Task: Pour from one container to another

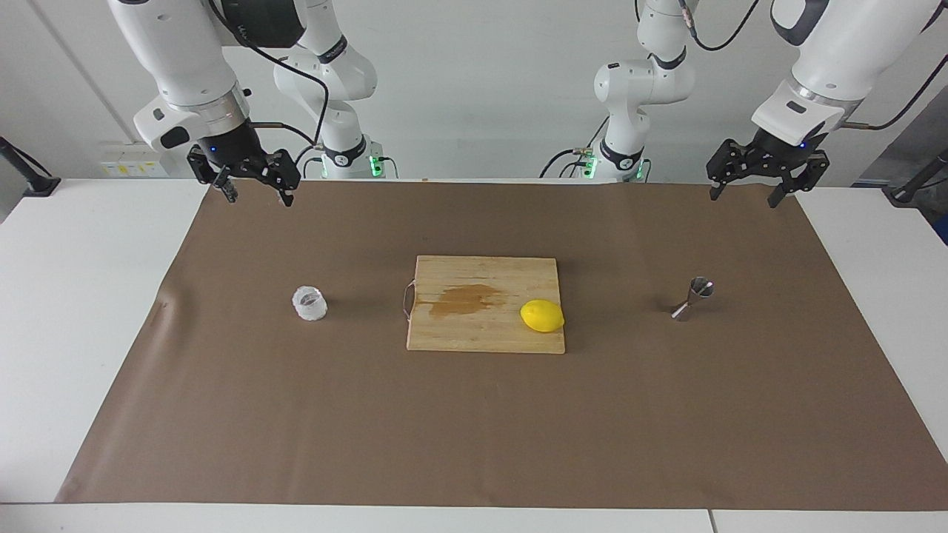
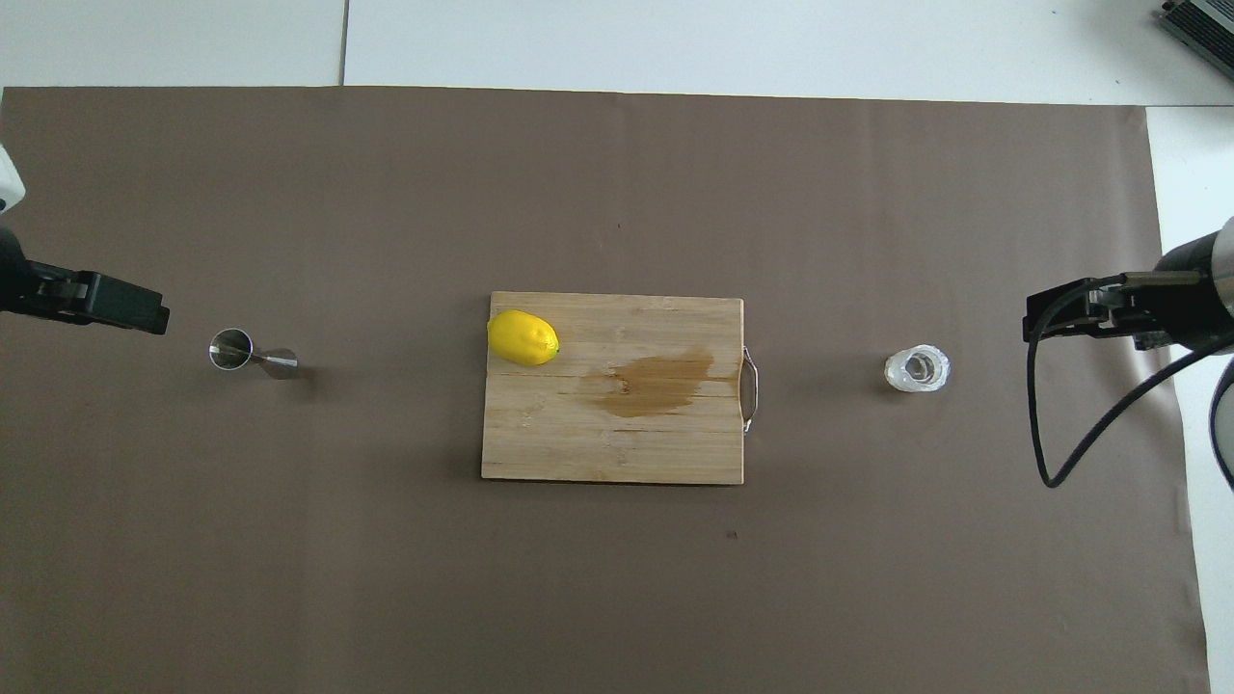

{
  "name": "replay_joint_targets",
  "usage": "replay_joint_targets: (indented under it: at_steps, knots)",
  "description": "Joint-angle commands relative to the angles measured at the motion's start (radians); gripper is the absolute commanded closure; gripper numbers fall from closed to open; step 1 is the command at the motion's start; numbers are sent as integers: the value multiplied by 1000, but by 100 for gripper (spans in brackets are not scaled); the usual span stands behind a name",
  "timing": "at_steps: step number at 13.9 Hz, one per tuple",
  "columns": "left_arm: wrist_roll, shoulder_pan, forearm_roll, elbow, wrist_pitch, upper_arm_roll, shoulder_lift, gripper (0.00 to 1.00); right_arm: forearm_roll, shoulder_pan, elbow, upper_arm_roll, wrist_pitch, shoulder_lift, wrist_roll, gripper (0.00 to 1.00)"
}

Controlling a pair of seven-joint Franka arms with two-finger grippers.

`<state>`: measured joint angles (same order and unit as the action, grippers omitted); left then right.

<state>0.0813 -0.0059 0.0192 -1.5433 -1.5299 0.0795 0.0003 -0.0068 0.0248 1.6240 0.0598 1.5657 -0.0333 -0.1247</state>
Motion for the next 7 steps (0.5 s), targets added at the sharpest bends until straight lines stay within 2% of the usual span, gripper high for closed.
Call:
replay_joint_targets:
  at_steps: [1,3,7]
  knots:
    - [-131,6,-4,0,-18,-6,53,0,11,14,27,8,2,-25,-15,0]
    - [-146,29,1,0,-29,-14,90,0,11,14,27,8,0,-25,-12,0]
    - [-237,138,44,0,-30,-14,151,0,13,14,27,8,0,-25,-9,0]
